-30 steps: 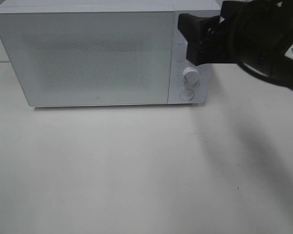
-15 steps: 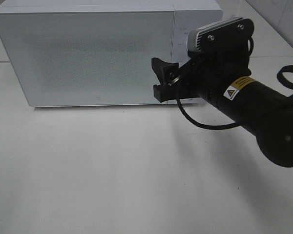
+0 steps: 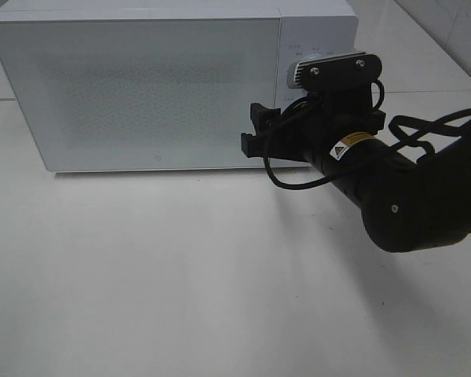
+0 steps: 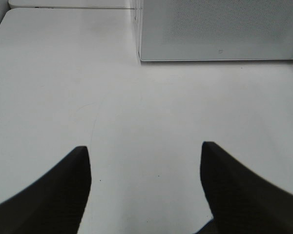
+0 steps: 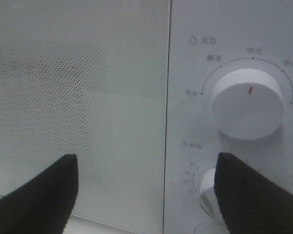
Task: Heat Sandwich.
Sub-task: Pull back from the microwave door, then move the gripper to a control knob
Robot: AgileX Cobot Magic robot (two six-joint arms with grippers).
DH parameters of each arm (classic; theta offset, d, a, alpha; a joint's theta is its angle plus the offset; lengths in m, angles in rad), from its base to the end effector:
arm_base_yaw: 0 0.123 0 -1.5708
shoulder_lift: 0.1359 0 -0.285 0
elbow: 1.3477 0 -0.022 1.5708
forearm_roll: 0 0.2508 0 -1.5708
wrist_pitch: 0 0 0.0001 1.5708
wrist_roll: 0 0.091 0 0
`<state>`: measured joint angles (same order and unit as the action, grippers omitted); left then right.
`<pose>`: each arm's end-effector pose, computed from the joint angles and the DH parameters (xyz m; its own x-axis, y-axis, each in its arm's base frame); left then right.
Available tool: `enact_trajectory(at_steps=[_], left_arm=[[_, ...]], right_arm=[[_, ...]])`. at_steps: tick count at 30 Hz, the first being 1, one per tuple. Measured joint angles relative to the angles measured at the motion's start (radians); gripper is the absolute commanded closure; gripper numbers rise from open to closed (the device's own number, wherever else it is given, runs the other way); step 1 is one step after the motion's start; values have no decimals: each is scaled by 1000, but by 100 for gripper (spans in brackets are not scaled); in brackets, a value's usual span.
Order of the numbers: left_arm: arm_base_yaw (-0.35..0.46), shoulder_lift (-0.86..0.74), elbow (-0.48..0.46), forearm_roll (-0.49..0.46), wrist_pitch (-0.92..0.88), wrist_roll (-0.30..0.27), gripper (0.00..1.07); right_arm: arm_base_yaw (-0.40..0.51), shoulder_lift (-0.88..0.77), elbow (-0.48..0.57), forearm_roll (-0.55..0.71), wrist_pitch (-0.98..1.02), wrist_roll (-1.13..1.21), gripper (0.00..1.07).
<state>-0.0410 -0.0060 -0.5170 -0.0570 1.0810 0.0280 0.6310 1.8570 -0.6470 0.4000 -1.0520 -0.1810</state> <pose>-0.0089 -0.0042 0.2804 -0.4525 0.0197 -0.8915 0.0862 0.9960 -0.0217 0.2849 0.1701 0.1572 -0.0934 -0.0384 -0.9949 -0.2814 0.9595 -0.0106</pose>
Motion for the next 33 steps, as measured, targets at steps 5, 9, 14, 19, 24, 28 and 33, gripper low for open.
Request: enact_trajectory(at_steps=[5,9,14,19,24,28,33], left_arm=[[0,0,0,0,0,0,45],[0,0,0,0,0,0,45],[0,0,0,0,0,0,45],[0,0,0,0,0,0,45],[0,0,0,0,0,0,45],[0,0,0,0,0,0,45],[0,0,0,0,0,0,45]], right_arm=[[1,52,0,65,-61,0,32],[1,89,-1,110,-128,0,32],[1,136,-3,142,-149,0,32],[1,159,-7,168,-149,0,32],[1,187,-44,178,-152,0,32],[1,210,-65,198,-152,0,32],[1,219,-100,238,-152,0,33]])
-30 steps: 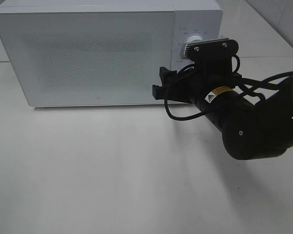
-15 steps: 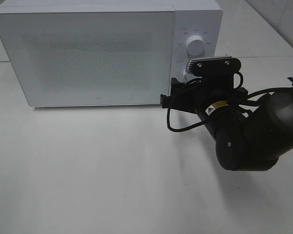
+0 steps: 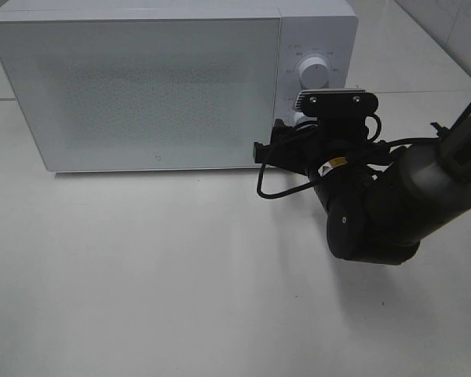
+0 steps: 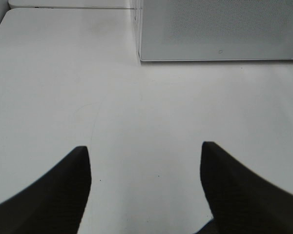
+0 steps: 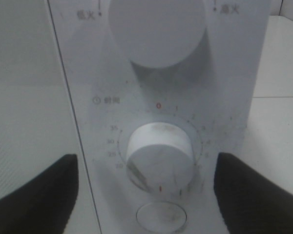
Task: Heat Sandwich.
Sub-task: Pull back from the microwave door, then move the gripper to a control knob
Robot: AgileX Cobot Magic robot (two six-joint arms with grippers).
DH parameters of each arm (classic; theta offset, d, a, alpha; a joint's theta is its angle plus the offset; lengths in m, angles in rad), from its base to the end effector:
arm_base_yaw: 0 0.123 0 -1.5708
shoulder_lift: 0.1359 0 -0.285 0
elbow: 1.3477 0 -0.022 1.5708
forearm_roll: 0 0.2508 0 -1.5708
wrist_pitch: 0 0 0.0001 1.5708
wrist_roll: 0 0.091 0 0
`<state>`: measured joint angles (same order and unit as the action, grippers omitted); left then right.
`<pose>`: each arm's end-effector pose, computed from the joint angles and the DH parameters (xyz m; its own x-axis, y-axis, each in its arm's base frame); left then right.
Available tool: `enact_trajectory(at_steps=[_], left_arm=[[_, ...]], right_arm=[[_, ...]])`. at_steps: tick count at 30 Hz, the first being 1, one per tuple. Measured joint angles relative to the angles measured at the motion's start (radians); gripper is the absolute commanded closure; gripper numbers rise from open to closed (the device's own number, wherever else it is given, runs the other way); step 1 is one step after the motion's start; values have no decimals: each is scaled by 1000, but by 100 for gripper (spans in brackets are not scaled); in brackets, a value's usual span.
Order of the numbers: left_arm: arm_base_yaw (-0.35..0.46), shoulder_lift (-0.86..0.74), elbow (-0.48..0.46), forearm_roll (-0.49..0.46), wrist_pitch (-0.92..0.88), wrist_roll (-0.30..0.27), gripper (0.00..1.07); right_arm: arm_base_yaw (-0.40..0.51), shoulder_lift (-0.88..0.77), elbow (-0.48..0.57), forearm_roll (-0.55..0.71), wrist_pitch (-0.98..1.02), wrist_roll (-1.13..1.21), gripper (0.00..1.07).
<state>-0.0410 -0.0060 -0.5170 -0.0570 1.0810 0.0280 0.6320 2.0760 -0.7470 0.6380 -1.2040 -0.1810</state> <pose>-0.0089 -0.0042 0.2804 -0.4525 0.0197 -0.8915 0.0862 0.9960 -0.0217 0.3102 0.1644 0.1122 -0.0976 0.0097 -0.9952 -0.0380 0.9992 0.0135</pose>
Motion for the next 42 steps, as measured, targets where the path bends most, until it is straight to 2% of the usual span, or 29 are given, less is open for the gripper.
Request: enact_trajectory(at_steps=[7,26,28,29,30,31,32,34,35,36,37,42], left_arm=[[0,0,0,0,0,0,45],[0,0,0,0,0,0,45],[0,0,0,0,0,0,45],[0,0,0,0,0,0,45],[0,0,0,0,0,0,45],[0,0,0,0,0,0,45],[0,0,0,0,0,0,45],[0,0,0,0,0,0,45],[0,0,0,0,0,0,45],[0,0,0,0,0,0,45],[0,0,0,0,0,0,45],[0,0,0,0,0,0,45]], right_arm=[[-19,14,-47,2,-5,-10,37],[-35,58,-58,0,-11,-10,42],[-35,58,-58,2,-11,-10,46],[-35,58,-58,3,-11,-10,47],[-35,58,-58,7,-11,-10,56],[-35,58,-58,7,-11,-10,56],[-35,58,-58,8,-11,-10,61],[-35,58,-58,1,-11,-10,79],[-33,58,-58,-1,-9,-10,101],[-33,58,-58,-1,-9,-10,101],[-33,58,-59,-1,-9,-10,107],[-33,58,-59,-6,-8,-10,107]])
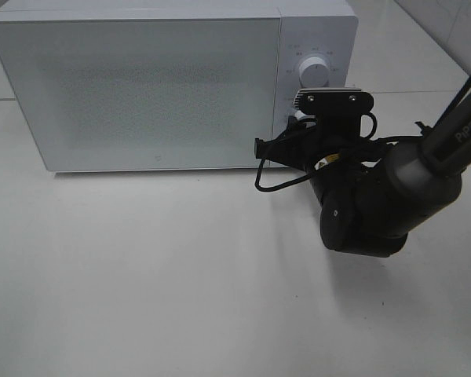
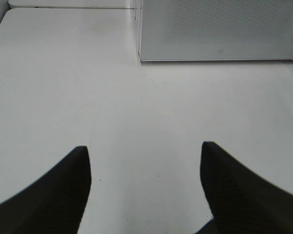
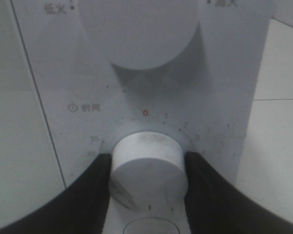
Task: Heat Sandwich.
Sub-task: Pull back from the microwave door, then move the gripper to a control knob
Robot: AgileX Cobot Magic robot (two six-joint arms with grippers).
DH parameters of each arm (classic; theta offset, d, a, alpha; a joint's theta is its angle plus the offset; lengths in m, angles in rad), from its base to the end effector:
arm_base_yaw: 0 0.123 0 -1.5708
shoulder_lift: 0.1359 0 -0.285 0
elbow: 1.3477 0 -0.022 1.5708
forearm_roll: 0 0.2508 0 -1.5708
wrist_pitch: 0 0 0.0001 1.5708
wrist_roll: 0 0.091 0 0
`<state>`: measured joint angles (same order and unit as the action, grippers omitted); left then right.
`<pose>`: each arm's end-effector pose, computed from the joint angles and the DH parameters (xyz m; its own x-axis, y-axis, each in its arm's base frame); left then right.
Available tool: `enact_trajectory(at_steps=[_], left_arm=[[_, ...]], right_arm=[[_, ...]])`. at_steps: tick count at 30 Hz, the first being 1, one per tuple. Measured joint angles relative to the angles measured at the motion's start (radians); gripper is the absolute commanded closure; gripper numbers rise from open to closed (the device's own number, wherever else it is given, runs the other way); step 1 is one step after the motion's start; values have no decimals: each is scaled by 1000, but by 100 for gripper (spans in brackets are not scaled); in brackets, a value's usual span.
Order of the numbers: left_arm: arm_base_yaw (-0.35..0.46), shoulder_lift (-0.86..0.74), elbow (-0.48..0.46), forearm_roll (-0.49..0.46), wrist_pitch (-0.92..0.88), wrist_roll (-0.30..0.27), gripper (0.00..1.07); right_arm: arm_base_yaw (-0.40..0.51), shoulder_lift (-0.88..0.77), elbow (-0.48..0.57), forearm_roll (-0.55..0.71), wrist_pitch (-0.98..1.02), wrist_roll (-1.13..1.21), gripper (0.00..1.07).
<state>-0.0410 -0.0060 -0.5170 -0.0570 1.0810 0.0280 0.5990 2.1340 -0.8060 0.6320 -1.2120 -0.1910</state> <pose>-0.0089 -0.0042 0.2804 -0.4525 0.0197 -0.8915 0.0862 0.9960 -0.0217 0.3264 0.1619 0.1030 -0.0874 0.0015 -0.9962 -0.0101 0.9999 0.0024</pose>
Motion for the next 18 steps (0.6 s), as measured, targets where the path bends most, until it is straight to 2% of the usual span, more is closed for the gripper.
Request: enact_trajectory(at_steps=[10,18], left_arm=[[0,0,0,0,0,0,45],[0,0,0,0,0,0,45]], right_arm=[[0,0,0,-2,0,38,107],[0,0,0,-12,0,399,107]])
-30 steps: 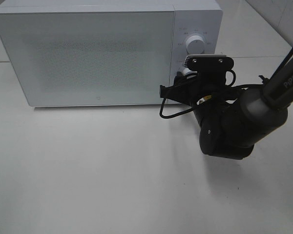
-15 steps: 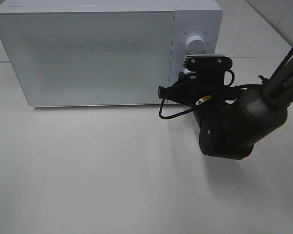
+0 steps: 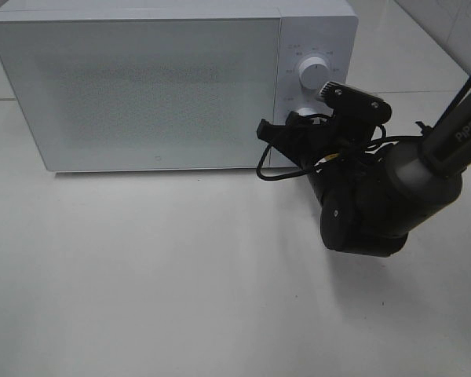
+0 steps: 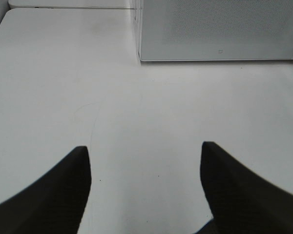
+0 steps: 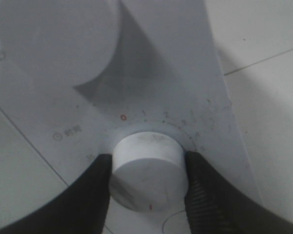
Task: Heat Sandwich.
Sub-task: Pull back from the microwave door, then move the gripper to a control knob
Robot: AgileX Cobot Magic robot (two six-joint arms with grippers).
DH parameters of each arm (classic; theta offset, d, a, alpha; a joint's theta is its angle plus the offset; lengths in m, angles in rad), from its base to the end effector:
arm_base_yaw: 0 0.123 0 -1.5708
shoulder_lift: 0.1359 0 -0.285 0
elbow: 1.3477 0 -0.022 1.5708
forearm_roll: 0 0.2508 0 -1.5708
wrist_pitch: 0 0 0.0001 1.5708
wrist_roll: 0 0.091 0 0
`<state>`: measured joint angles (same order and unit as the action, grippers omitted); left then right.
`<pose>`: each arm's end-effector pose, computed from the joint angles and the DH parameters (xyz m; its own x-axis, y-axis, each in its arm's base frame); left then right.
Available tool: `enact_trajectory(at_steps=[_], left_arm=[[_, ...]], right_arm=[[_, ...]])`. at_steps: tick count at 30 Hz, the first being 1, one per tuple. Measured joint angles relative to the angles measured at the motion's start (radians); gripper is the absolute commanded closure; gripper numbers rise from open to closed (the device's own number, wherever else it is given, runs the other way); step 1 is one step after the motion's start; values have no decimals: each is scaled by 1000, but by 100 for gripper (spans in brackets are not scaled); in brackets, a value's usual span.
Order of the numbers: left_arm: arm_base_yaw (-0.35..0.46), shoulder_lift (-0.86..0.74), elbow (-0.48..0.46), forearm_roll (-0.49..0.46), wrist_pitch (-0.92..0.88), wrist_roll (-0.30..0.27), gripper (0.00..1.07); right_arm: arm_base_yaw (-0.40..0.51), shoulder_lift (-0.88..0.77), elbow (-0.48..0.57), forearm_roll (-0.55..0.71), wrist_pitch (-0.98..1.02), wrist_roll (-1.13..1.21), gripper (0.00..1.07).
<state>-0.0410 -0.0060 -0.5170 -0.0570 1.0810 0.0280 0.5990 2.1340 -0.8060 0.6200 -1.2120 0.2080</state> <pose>-0.0089 -0.0042 0.2804 -0.4525 0.0197 -0.8915 0.0862 0.9960 -0.0217 0.3264 0.1629 0.1031 -0.0869 0.3859 -0.9184 0.0133 0.9223 0.3863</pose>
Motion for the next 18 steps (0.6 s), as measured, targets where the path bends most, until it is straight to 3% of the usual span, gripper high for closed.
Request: enact_trajectory(at_steps=[18], left_arm=[[0,0,0,0,0,0,45]], right_arm=[[2,0,4,-9,-20,1033,107]])
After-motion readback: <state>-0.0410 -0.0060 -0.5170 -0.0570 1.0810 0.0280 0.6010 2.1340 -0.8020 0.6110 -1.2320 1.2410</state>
